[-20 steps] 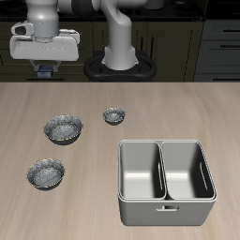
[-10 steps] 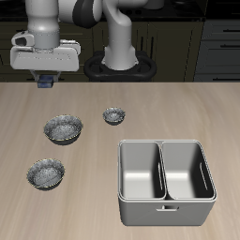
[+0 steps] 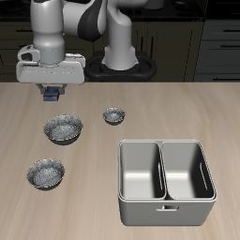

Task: Place the cream cheese in the largest bowl

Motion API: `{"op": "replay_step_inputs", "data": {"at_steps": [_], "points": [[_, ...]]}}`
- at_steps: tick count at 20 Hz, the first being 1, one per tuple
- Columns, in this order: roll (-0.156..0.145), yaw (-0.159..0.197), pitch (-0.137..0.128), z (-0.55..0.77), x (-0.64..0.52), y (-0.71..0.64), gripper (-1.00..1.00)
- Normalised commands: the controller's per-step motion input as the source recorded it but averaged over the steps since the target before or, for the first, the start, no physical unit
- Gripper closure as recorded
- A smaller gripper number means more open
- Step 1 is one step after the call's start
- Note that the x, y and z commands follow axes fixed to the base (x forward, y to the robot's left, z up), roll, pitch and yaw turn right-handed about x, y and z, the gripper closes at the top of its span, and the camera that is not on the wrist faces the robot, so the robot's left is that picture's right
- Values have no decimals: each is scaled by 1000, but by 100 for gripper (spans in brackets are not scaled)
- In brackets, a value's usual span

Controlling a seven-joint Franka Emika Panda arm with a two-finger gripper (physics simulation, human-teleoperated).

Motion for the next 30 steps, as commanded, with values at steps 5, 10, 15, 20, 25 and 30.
{"op": "replay_step_inputs", "data": {"at_steps": [5, 10, 15, 20, 25, 30], "points": [[-1, -15, 19, -238, 102, 65, 100], [-17, -1, 21, -182, 56, -16, 100], [-13, -8, 23, -210, 26, 34, 100], [-26, 15, 39, -337, 30, 8, 100], [-31, 23, 35, -294, 6, 59, -100], [13, 3, 10, -101, -65, 80, -100]]}}
